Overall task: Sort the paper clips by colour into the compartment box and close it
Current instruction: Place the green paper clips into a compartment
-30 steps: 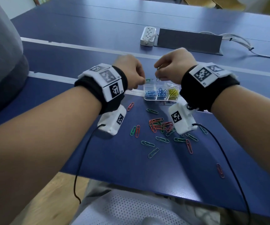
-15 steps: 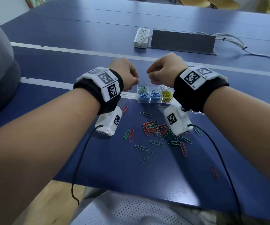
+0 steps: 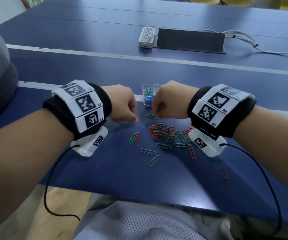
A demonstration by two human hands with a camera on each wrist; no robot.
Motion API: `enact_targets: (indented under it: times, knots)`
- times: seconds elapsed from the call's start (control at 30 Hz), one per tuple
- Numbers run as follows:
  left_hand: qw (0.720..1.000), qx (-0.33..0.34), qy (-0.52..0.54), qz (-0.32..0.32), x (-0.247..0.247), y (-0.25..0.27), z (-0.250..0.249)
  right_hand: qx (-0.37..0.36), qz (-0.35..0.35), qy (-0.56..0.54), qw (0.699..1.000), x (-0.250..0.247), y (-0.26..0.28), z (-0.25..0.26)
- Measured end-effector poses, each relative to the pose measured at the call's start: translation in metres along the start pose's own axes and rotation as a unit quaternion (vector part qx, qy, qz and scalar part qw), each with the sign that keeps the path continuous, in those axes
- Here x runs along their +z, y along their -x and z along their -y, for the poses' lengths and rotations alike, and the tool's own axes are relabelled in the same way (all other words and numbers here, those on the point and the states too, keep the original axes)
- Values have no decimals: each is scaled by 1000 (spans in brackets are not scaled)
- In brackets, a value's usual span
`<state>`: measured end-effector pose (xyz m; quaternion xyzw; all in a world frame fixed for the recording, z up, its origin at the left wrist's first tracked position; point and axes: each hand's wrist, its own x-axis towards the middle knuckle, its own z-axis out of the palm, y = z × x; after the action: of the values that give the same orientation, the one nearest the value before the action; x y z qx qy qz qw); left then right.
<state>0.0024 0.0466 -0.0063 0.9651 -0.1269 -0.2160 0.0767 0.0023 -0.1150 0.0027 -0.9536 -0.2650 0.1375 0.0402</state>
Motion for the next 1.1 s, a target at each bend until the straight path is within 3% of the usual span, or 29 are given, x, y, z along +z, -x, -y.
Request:
enact_targets:
  times: [0.17,0.27,0.57,0.8,1.1]
  knots:
    - [999,-32,-30,29,11,7,-1,61,-7,9,998,10,-15,2]
    - [998,-36,-21,49,18,12,-5,57,8,35,998,14,-21,6]
    - [999,6,-29,13,20,23,-6,46,-5,48,998,16,-16,5]
    - [997,53,3,-62,19,19,-19,37,0,4,999,17,-5,-9]
    - [997,54,-34,-52,22,-2,-45,54,-4,-25,998,21,4,-16]
